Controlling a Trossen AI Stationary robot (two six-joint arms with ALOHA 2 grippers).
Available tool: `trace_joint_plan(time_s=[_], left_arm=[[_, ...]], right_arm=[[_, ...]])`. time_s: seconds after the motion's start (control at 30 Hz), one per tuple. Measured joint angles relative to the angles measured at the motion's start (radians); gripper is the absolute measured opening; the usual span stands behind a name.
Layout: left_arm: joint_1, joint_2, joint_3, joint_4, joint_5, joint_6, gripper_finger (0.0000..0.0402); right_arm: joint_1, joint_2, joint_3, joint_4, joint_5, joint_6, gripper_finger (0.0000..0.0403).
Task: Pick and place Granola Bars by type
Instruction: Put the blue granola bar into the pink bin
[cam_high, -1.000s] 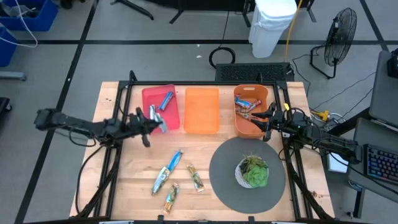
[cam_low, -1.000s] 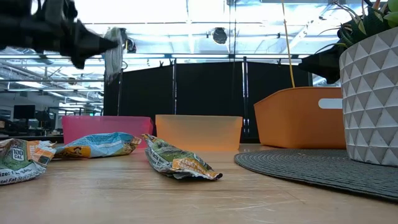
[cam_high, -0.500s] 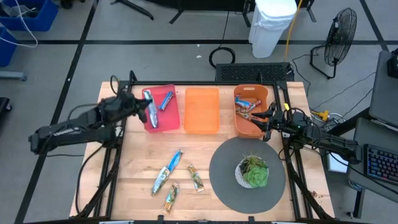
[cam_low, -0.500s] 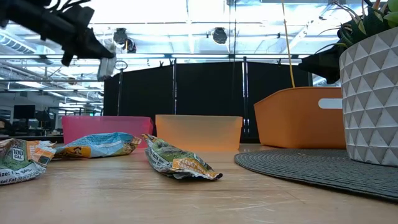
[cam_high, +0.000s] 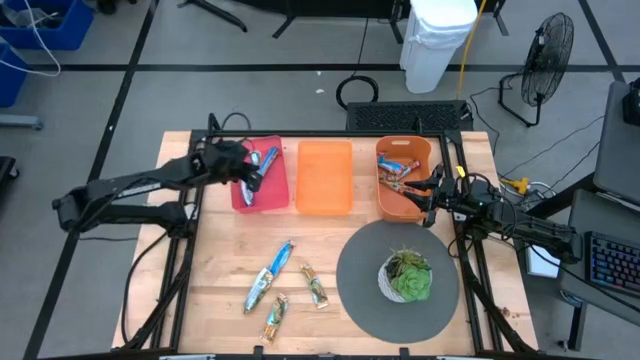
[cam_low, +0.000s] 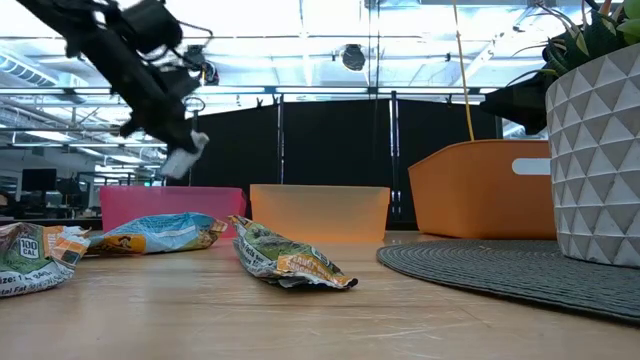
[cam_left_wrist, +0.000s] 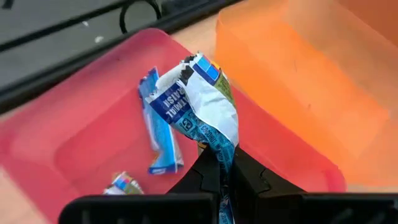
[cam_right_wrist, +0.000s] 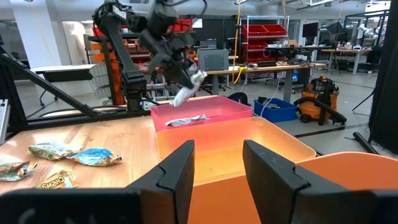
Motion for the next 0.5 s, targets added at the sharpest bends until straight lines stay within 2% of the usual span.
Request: trace_joint_plan(time_s=[0.33, 0.5], left_arm=[[0.027, 0.237, 0.0, 0.166, 0.15, 0.0, 0.0012], [0.027, 0.302, 0.0, 0.173, 0.153, -0.002, 0.0014]], right_arm=[[0.0, 0.0, 0.0, 0.0, 0.0, 0.0, 0.0128], [0.0, 0.0, 0.0, 0.0, 0.0, 0.0, 0.0128]])
